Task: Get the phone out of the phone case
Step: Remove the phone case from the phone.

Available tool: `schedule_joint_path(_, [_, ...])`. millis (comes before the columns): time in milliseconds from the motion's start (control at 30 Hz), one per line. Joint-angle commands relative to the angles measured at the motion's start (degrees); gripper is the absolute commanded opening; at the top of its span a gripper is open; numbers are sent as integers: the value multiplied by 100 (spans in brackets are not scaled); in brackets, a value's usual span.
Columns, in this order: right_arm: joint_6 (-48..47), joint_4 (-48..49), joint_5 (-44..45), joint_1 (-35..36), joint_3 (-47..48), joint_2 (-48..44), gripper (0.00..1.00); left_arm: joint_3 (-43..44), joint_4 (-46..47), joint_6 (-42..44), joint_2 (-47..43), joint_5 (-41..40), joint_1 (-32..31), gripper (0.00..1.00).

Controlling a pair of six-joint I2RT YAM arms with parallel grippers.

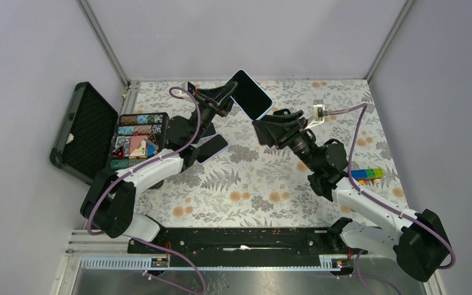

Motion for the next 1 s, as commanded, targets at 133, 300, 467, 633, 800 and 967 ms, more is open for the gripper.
schedule_joint_path(133, [-40, 245, 239, 68, 317, 202, 51, 71, 849, -52, -42, -222, -18, 0])
schedule_joint_path(300, [-84, 80, 341, 68, 363, 330, 32, 94, 814, -176, -58, -186, -27, 0])
schedule_joint_path(467, [-704, -250, 411, 68, 239, 369, 11, 434, -470, -113, -486, 350, -58, 0])
schedule_joint_path(633, [-1534, -524, 766, 61, -178, 367, 0, 439, -1239, 149, -1071, 326, -55, 0])
schedule_joint_path(800, [-1795, -648, 871, 63, -294, 474, 0, 455, -1119, 81, -1170, 431, -55, 0])
schedule_joint_path(967, [-1709, -663, 921, 64, -284, 508, 0, 465, -1202, 180, -1256, 488, -55, 0])
